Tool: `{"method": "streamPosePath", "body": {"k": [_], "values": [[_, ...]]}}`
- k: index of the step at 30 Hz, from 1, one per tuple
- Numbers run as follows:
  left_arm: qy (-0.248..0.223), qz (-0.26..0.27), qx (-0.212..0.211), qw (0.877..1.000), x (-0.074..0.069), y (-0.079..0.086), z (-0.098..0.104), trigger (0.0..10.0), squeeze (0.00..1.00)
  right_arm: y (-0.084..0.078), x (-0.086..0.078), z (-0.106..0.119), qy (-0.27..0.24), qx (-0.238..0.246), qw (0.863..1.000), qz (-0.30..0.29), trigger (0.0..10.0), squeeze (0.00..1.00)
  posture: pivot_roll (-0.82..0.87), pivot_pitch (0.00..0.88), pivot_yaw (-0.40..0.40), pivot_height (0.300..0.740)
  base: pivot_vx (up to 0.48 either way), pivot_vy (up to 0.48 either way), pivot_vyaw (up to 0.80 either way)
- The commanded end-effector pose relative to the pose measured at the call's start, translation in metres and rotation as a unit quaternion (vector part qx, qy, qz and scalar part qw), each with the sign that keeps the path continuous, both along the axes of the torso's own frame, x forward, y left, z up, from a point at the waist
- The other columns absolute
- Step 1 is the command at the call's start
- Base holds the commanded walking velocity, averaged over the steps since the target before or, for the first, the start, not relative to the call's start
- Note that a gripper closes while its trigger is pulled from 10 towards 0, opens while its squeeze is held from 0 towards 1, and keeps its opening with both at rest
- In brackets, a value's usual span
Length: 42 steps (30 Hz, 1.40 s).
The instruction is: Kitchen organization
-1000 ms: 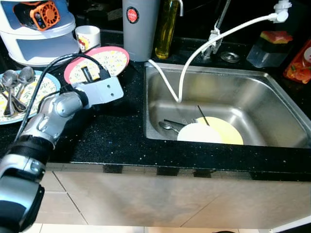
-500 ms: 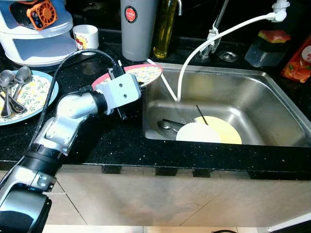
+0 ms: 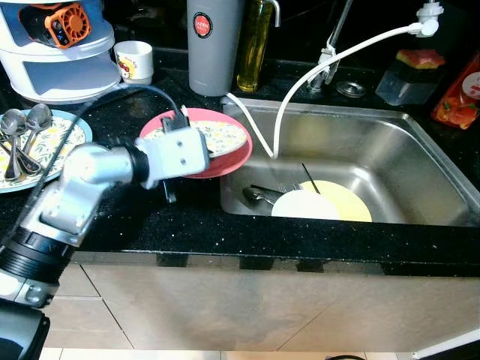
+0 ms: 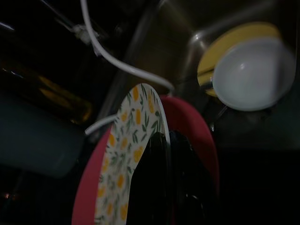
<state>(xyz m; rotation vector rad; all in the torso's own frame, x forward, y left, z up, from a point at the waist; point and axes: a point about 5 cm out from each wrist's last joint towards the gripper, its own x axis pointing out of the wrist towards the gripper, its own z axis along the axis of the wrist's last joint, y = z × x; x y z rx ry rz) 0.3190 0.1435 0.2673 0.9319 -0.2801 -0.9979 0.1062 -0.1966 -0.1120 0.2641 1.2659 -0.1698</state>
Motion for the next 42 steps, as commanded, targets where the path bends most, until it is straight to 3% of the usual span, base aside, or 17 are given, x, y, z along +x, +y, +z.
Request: {"method": "streamPosePath", "body": {"k": [1, 3, 8, 13, 15, 16, 18, 20, 22, 23, 26, 30, 34, 36, 37, 42], "values": [[-0.008, -0.016, -0.022, 1.000, -0.006, 0.001, 0.015, 0.0, 0.00, 0.004, 0.002, 0.001, -0.038, 0.037, 0.998, -0.044, 10.0, 0.00, 0.09, 0.065, -0.071, 0.740, 0.000, 0.000, 0.00], [-0.004, -0.032, -0.039, 0.999, -0.012, 0.000, 0.023, 0.0, 0.00, 0.008, 0.005, 0.002, -0.067, 0.068, 0.994, -0.055, 10.0, 0.00, 0.09, 0.065, -0.070, 0.740, 0.000, 0.000, 0.00], [0.015, -0.049, -0.042, 0.998, -0.020, 0.001, 0.026, 0.0, 0.00, 0.011, 0.007, 0.003, -0.078, 0.095, 0.992, -0.041, 10.0, 0.00, 0.09, 0.069, -0.070, 0.740, 0.000, 0.000, 0.00], [-0.005, -0.050, -0.068, 0.996, -0.024, 0.006, 0.040, 0.0, 0.00, 0.013, 0.007, 0.004, -0.086, 0.107, 0.989, -0.048, 10.0, 0.00, 0.09, 0.072, -0.072, 0.740, 0.000, 0.000, 0.00], [-0.064, -0.053, -0.135, 0.987, -0.027, 0.009, 0.069, 0.0, 0.00, 0.013, 0.008, 0.004, -0.092, 0.108, 0.988, -0.056, 10.0, 0.00, 0.09, 0.073, -0.072, 0.740, 0.000, 0.000, 0.00], [-0.064, -0.053, -0.135, 0.987, -0.027, 0.009, 0.069, 0.0, 0.00, 0.013, 0.008, 0.004, -0.092, 0.108, 0.988, -0.056, 10.0, 0.00, 0.09, 0.073, -0.072, 0.740, 0.000, 0.000, 0.00], [-0.102, -0.057, -0.189, 0.975, -0.028, 0.007, 0.086, 0.2, 0.00, 0.012, 0.008, 0.004, -0.097, 0.107, 0.987, -0.066, 10.0, 0.00, 0.09, 0.074, -0.071, 0.740, 0.000, 0.000, 0.00], [-0.129, -0.060, -0.250, 0.958, -0.029, 0.003, 0.099, 3.1, 0.00, 0.011, 0.007, 0.004, -0.100, 0.103, 0.987, -0.078, 10.0, 0.00, 0.09, 0.075, -0.067, 0.740, 0.000, 0.000, 0.00], [-0.135, -0.061, -0.269, 0.952, -0.029, 0.001, 0.102, 3.1, 0.00, 0.011, 0.007, 0.004, -0.101, 0.102, 0.986, -0.083, 10.0, 0.00, 0.09, 0.075, -0.066, 0.740, 0.000, 0.000, 0.00], [-0.135, -0.066, -0.290, 0.945, -0.029, -0.002, 0.104, 10.0, 0.00, 0.010, 0.007, 0.003, -0.101, 0.099, 0.986, -0.086, 10.0, 0.00, 0.09, 0.075, -0.066, 0.740, 0.000, 0.000, 0.00], [-0.126, -0.080, -0.317, 0.937, -0.026, -0.011, 0.102, 10.0, 0.00, 0.010, 0.006, 0.003, -0.099, 0.095, 0.986, -0.089, 10.0, 0.00, 0.08, 0.075, -0.066, 0.740, 0.000, 0.000, -0.53], [-0.112, -0.093, -0.303, 0.942, -0.020, -0.021, 0.094, 10.0, 0.00, 0.009, 0.006, 0.003, -0.097, 0.092, 0.987, -0.087, 10.0, 0.00, 0.08, 0.074, -0.065, 0.740, 0.000, 0.000, -0.80], [-0.096, -0.109, -0.261, 0.954, -0.014, -0.032, 0.082, 10.0, 0.00, 0.009, 0.005, 0.003, -0.096, 0.090, 0.987, -0.088, 10.0, 0.00, 0.07, 0.074, -0.062, 0.740, 0.000, 0.000, -0.80], [-0.088, -0.115, -0.204, 0.968, -0.006, -0.039, 0.071, 10.0, 0.00, 0.010, 0.005, 0.003, -0.096, 0.090, 0.987, -0.089, 10.0, 0.00, 0.06, 0.073, -0.056, 0.740, 0.000, 0.000, -0.80], [-0.088, -0.115, -0.204, 0.968, -0.006, -0.039, 0.071, 10.0, 0.00, 0.010, 0.005, 0.003, -0.096, 0.090, 0.987, -0.089, 10.0, 0.00, 0.06, 0.073, -0.056, 0.740, 0.000, 0.000, -0.80], [-0.109, -0.078, -0.091, 0.987, 0.016, -0.032, 0.062, 10.0, 0.00, 0.010, 0.003, 0.002, -0.095, 0.089, 0.986, -0.100, 10.0, 0.00, 0.05, 0.074, -0.047, 0.740, 0.000, 0.000, -0.16]]}}
